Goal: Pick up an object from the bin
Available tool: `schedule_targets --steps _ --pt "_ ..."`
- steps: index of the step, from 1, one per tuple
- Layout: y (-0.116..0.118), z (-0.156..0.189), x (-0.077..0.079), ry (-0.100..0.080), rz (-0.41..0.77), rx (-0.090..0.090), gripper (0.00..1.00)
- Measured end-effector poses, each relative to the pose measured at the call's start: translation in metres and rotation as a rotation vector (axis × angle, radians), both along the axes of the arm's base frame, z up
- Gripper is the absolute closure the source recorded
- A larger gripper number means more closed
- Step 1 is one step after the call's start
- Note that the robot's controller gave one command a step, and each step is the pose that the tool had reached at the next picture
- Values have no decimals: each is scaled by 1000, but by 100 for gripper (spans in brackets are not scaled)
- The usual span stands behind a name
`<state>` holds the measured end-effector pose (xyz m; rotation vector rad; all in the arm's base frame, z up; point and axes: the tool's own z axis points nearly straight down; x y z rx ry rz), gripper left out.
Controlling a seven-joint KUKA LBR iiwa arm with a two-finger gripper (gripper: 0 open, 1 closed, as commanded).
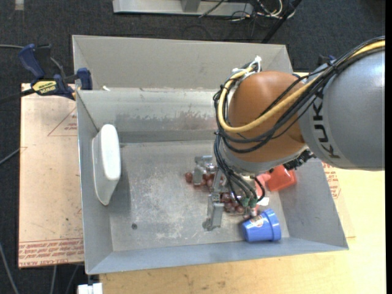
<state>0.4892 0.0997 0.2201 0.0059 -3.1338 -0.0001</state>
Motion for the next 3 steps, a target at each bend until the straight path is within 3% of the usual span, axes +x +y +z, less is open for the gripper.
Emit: schedule_targets --steps 1,2,3 --pt "-1 4 2 -8 -3 1 0" --pt "-67 -56 42 -8 -35 2 0" --pt "-117 -89 55 -7 115 2 0"
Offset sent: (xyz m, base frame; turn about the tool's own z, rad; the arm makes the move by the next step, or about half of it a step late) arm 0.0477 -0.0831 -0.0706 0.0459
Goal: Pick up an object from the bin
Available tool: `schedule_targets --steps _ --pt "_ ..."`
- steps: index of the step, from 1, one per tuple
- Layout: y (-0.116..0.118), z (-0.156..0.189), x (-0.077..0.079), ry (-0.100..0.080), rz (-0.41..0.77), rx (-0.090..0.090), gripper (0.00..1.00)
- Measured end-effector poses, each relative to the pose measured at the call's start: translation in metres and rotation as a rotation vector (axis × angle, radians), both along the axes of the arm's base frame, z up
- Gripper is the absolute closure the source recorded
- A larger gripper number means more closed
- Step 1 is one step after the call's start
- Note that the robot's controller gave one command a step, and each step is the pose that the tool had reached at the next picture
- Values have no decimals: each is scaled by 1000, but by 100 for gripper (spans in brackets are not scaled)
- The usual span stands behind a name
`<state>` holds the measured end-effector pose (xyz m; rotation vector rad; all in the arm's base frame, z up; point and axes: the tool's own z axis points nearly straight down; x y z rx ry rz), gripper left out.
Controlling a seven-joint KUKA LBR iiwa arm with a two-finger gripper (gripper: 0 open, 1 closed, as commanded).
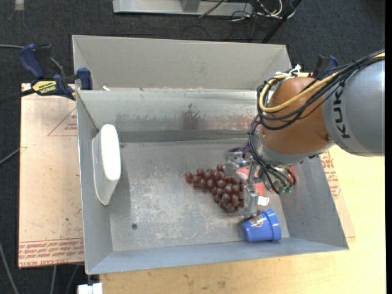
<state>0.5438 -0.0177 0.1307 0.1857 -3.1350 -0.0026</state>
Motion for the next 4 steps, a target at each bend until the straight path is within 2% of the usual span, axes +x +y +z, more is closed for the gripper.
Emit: schedule_targets --steps 1,2,3,4 --pt "6 7 18 -2 -187 0 0" --pt "9 -36 2 -8 -364 2 0" --pt "6 -55 14 -21 -441 4 100" --pt "6 -56 14 -21 -441 4 100"
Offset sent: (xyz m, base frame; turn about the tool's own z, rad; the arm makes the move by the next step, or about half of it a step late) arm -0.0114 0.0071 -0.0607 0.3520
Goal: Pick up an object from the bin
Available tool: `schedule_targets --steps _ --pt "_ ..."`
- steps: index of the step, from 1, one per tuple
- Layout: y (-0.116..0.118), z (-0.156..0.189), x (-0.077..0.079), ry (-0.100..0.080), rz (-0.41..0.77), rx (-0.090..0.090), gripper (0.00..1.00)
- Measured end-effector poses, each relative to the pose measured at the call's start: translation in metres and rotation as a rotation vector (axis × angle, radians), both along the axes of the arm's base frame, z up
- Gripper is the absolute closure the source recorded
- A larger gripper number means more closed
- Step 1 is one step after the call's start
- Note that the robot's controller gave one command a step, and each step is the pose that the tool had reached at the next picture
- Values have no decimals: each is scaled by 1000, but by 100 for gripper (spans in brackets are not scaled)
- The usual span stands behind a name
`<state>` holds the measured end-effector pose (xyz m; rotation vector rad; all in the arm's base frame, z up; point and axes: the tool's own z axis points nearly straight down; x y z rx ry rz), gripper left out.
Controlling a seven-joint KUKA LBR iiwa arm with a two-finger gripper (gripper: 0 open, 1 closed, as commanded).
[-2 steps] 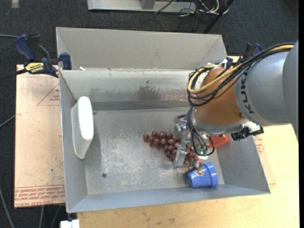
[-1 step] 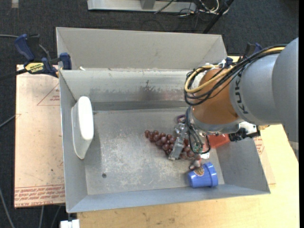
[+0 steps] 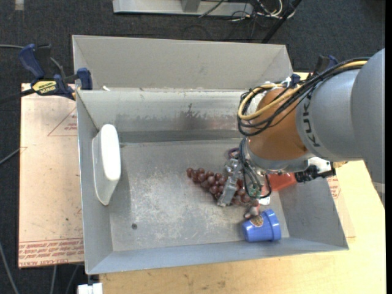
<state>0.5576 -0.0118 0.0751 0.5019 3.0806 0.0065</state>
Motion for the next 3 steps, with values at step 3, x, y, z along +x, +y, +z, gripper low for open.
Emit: schedule_targets --steps 3 --pt "0 9 0 1 0 0 100"
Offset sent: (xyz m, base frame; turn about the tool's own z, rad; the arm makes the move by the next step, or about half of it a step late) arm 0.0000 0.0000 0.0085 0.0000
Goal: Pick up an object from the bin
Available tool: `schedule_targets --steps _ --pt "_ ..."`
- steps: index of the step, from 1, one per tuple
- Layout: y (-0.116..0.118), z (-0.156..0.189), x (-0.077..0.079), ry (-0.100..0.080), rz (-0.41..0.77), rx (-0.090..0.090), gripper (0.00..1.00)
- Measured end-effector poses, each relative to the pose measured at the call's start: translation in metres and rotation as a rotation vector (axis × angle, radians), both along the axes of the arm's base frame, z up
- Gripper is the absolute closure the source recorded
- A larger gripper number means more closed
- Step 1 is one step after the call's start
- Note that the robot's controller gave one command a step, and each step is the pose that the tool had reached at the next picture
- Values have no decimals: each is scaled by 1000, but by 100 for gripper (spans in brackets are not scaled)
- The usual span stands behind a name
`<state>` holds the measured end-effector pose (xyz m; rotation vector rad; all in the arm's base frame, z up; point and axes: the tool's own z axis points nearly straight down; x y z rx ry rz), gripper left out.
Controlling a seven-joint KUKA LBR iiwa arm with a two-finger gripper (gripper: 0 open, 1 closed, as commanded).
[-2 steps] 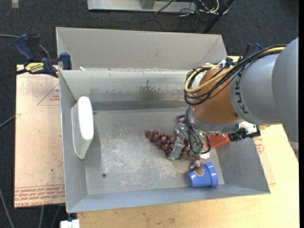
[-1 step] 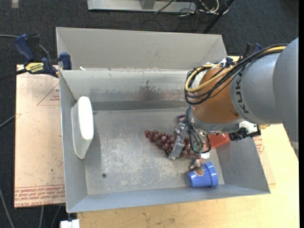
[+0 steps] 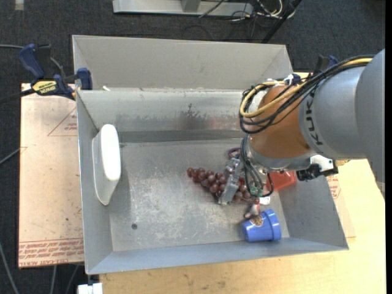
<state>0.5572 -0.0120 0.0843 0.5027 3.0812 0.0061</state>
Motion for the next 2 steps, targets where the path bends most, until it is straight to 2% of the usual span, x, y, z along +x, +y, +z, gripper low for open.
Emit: schedule_targets --steps 2 --pt "1 33 -2 7 1 2 100"
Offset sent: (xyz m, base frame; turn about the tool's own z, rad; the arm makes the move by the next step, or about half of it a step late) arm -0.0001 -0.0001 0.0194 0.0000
